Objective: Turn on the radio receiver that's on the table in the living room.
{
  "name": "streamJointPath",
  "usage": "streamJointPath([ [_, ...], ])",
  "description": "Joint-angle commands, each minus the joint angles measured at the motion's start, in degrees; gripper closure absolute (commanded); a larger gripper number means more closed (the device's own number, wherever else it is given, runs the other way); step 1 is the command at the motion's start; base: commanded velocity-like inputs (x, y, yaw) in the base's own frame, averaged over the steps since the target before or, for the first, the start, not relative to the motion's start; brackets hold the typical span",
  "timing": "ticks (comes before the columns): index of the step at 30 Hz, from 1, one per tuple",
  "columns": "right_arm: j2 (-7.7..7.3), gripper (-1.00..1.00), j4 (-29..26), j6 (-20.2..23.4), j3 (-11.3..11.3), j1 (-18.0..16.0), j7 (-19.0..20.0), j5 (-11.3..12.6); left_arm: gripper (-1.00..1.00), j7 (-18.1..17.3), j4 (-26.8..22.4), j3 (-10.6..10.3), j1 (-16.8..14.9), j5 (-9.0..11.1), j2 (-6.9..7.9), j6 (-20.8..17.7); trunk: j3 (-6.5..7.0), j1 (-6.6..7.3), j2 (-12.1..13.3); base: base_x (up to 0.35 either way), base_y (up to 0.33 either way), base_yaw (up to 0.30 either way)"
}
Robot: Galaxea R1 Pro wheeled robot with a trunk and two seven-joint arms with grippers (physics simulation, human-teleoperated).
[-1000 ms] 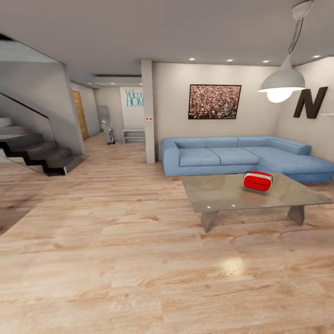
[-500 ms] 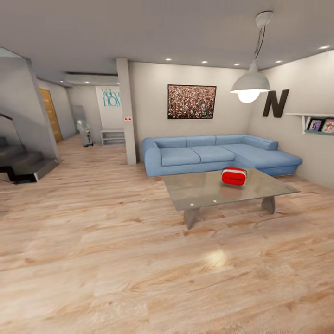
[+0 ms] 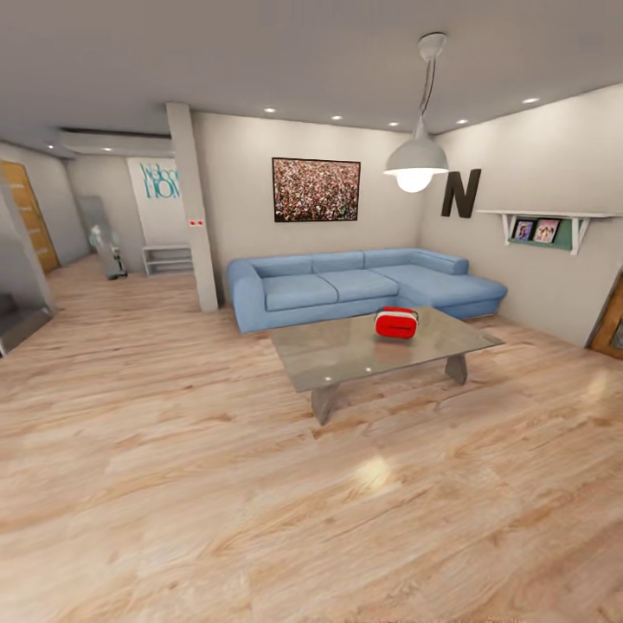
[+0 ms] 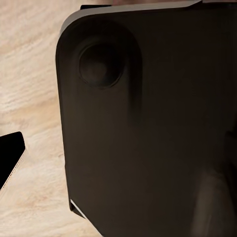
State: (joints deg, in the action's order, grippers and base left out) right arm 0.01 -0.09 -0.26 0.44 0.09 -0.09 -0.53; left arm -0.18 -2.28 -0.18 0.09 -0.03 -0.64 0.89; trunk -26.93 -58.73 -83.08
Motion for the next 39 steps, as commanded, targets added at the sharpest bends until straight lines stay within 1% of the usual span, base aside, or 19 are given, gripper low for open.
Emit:
streamJointPath([
  [1,0.0,-1.0,0.0,0.0,0.0,0.0,0.0,0.0,-1.0,0.0,0.0,0.0,0.0,0.0,0.01,0.0,0.0,0.0,0.0,0.0,0.0,-0.284],
  [25,-0.01,-1.0,0.0,0.0,0.0,0.0,0.0,0.0,-1.0,0.0,0.0,0.0,0.0,0.0,0.02,0.0,0.01,0.0,0.0,0.0,0.0,-0.28],
  [29,0.05,-1.0,0.0,0.0,-0.1,0.0,-0.3,0.1,-1.0,0.0,0.0,-0.1,0.0,0.0,0.05,0.0,0.03,0.0,0.0,0.089,0.0,-0.107],
  [39,0.07,-1.0,0.0,0.1,-0.1,0.0,-0.4,0.0,-1.0,0.0,0.0,0.0,0.0,0.1,0.28,0.0,0.03,0.0,0.0,0.289,0.0,-0.014],
])
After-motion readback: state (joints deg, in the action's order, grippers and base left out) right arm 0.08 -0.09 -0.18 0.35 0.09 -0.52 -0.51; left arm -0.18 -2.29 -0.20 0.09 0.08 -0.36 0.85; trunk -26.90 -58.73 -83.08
